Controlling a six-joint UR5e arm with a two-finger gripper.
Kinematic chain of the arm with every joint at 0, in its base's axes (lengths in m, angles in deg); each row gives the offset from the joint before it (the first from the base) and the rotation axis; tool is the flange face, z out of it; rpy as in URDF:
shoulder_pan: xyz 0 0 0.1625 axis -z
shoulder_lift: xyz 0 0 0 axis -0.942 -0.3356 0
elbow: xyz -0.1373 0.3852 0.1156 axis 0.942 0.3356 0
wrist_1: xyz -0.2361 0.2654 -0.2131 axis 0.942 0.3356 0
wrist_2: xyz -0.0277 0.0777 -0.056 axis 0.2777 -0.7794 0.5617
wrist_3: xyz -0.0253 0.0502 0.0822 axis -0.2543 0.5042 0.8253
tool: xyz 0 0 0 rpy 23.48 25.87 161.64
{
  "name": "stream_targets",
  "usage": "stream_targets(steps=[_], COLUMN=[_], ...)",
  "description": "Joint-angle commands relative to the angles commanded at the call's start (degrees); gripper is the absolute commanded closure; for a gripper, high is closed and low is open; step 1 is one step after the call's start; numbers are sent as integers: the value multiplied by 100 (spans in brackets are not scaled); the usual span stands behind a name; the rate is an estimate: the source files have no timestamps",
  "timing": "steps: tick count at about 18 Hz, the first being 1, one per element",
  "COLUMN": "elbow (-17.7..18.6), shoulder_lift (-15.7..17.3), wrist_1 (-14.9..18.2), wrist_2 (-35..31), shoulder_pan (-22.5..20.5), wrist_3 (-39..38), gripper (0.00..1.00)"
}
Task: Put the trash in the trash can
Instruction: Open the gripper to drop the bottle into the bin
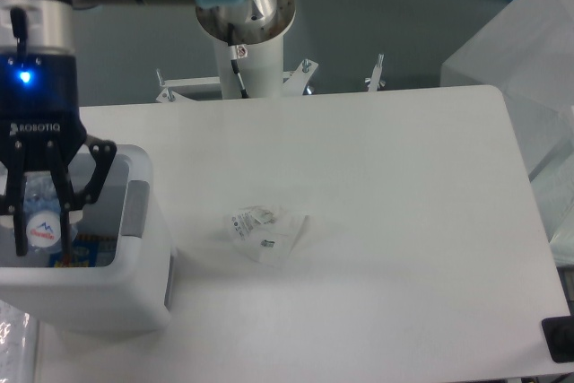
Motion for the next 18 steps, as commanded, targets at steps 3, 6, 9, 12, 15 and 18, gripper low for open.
stream_targets(steps=[3, 6, 9, 12, 15, 18], elbow=[175, 492, 571, 572, 572, 589], shoulder_lift=[96, 272, 360, 361, 325, 325], wrist_1=[0, 0, 0, 0, 0, 9], wrist_2=[-9, -18, -18, -26, -44, -53], shoulder_pan=[62, 62, 71, 71, 71, 71], wrist_3=[0, 9, 18, 18, 35, 35], gripper=[65, 64, 60, 58, 57, 55])
